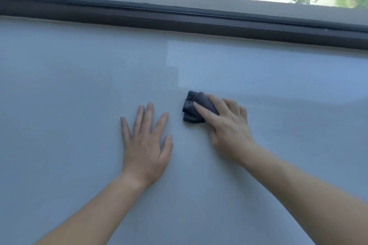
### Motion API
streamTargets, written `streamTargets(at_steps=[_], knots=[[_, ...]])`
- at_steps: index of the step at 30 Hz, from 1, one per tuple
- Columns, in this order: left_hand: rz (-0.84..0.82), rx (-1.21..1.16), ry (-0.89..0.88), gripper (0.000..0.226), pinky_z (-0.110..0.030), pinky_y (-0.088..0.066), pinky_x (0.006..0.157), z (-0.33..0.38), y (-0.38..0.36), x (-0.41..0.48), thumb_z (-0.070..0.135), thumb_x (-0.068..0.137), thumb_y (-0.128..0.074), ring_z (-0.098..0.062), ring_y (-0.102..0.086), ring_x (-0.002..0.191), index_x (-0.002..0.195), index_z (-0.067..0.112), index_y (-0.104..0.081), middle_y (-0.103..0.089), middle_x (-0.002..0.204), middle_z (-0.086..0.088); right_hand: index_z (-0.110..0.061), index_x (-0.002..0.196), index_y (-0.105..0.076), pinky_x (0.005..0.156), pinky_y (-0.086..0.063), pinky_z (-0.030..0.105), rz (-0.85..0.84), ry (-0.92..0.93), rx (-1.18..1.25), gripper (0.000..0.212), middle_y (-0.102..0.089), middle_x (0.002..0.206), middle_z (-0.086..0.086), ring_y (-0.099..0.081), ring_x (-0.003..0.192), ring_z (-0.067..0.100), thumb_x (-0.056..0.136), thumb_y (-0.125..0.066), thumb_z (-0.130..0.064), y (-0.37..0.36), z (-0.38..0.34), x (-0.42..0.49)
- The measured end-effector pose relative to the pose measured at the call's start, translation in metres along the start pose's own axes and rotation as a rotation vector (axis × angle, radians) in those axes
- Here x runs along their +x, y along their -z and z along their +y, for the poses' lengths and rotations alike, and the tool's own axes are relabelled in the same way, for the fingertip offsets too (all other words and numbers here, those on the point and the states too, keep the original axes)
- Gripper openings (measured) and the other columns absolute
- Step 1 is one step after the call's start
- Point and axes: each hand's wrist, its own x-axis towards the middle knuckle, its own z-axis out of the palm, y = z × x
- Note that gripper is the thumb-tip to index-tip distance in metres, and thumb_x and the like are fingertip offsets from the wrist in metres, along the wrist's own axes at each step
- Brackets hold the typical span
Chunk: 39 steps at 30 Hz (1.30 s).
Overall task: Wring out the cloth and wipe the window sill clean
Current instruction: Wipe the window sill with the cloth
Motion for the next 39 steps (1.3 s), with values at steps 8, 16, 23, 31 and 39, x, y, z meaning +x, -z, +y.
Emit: streamTargets(at_steps=[8,16,23,31,39], knots=[[0.009,0.099,0.005,0.063,-0.060,0.000,0.119,0.002,-0.008,0.000,0.046,0.091,-0.030,-0.020,-0.001,0.153,0.151,0.026,-0.030,-0.009,0.166,-0.005,-0.038,0.141,-0.047,0.089,-0.023,0.038,0.150,-0.285,0.023,0.065,-0.040,0.146,-0.003,-0.036,0.116,0.030,0.083,-0.052,-0.009,0.002,0.014,0.001],[0.002,0.109,0.024,0.065,-0.058,0.003,0.119,0.003,-0.008,0.001,0.047,0.090,-0.028,-0.019,0.001,0.153,0.151,0.027,-0.029,-0.008,0.166,-0.005,-0.036,0.137,-0.052,0.090,-0.029,0.041,0.155,-0.311,-0.003,0.059,-0.046,0.141,-0.001,-0.041,0.115,0.034,0.084,-0.055,-0.011,0.013,0.039,-0.007],[0.000,0.090,0.036,0.065,-0.056,0.005,0.120,0.003,-0.006,-0.001,0.046,0.090,-0.027,-0.018,0.005,0.152,0.152,0.028,-0.025,-0.004,0.166,-0.003,-0.036,0.134,-0.055,0.087,-0.026,0.037,0.048,-0.021,0.035,0.065,-0.043,0.145,-0.003,-0.042,0.112,0.028,0.074,-0.055,-0.011,-0.007,-0.036,-0.096],[-0.029,0.102,0.022,0.065,-0.058,0.009,0.118,0.000,-0.005,0.000,0.047,0.090,-0.024,-0.018,0.007,0.152,0.152,0.029,-0.023,0.000,0.166,-0.002,-0.039,0.140,-0.048,0.091,-0.023,0.038,0.183,-0.477,0.064,0.064,-0.040,0.147,-0.004,-0.034,0.119,0.029,0.085,-0.049,-0.007,-0.004,-0.024,-0.085],[0.014,-0.024,-0.054,0.058,-0.061,0.011,0.117,-0.010,0.008,-0.052,0.037,0.091,-0.032,-0.021,-0.004,0.152,0.146,0.018,-0.038,-0.015,0.164,-0.008,-0.039,0.135,-0.053,0.090,-0.029,0.040,0.080,-0.223,-0.028,0.061,-0.045,0.144,-0.003,-0.041,0.114,0.032,0.081,-0.057,-0.012,-0.012,-0.049,-0.160]])
